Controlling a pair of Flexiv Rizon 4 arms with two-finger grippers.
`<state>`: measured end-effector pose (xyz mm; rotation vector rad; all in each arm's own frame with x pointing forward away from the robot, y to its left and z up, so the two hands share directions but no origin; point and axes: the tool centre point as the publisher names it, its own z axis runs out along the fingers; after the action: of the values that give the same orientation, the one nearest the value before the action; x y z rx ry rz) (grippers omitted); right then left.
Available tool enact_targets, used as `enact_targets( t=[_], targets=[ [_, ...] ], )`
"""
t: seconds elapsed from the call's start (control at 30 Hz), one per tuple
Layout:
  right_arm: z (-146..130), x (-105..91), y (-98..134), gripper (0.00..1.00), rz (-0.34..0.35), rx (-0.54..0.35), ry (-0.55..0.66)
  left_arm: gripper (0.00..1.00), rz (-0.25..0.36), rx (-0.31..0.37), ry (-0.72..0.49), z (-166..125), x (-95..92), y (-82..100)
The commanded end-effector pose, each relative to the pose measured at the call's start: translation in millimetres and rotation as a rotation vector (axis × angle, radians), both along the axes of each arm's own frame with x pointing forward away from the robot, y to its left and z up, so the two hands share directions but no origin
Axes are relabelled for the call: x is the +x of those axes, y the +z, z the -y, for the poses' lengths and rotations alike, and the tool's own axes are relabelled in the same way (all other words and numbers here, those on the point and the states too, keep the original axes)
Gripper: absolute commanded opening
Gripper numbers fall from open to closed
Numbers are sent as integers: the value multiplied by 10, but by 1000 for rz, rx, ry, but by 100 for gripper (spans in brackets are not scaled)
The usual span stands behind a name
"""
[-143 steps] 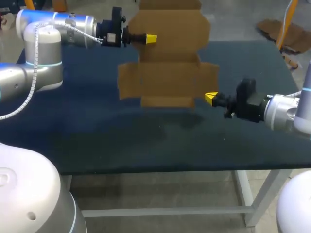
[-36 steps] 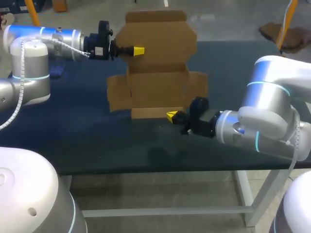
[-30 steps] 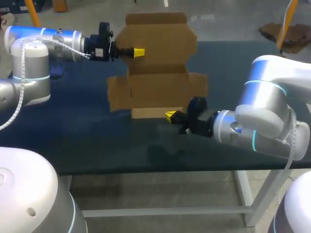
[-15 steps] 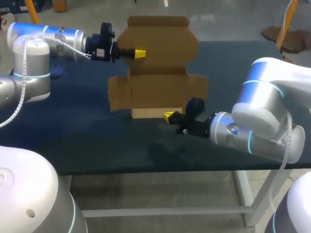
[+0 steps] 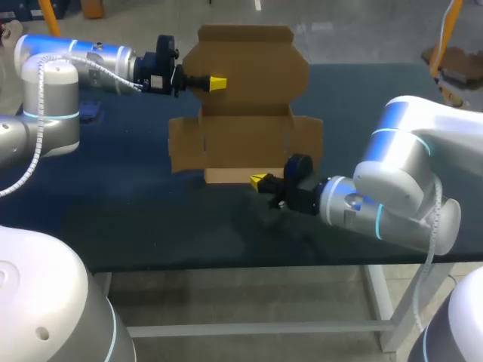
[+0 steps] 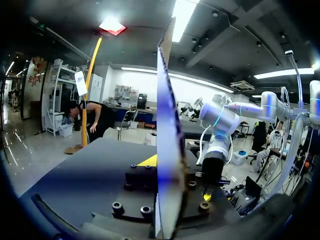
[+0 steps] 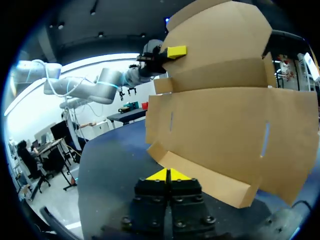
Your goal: Assemble the packaging by folding the flat box into shape, placing the metal phone stand inside, and closing the box properly
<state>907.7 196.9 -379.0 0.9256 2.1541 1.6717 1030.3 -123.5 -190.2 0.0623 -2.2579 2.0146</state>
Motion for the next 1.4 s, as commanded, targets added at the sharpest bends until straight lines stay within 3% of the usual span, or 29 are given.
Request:
enact_targets(
  t=[0.03, 0.43, 1.4],
  targets=[
    [-173, 63, -133, 0, 6, -9, -66, 0, -4, -11, -16, -24, 53, -64],
    [-315, 109, -210, 0, 14, -105, -172, 0, -7, -17, -14, -42, 55, -67],
    [-349, 392, -420, 0, 4, -118, -288, 0, -7, -17, -14, -42, 55, -67]
  ],
)
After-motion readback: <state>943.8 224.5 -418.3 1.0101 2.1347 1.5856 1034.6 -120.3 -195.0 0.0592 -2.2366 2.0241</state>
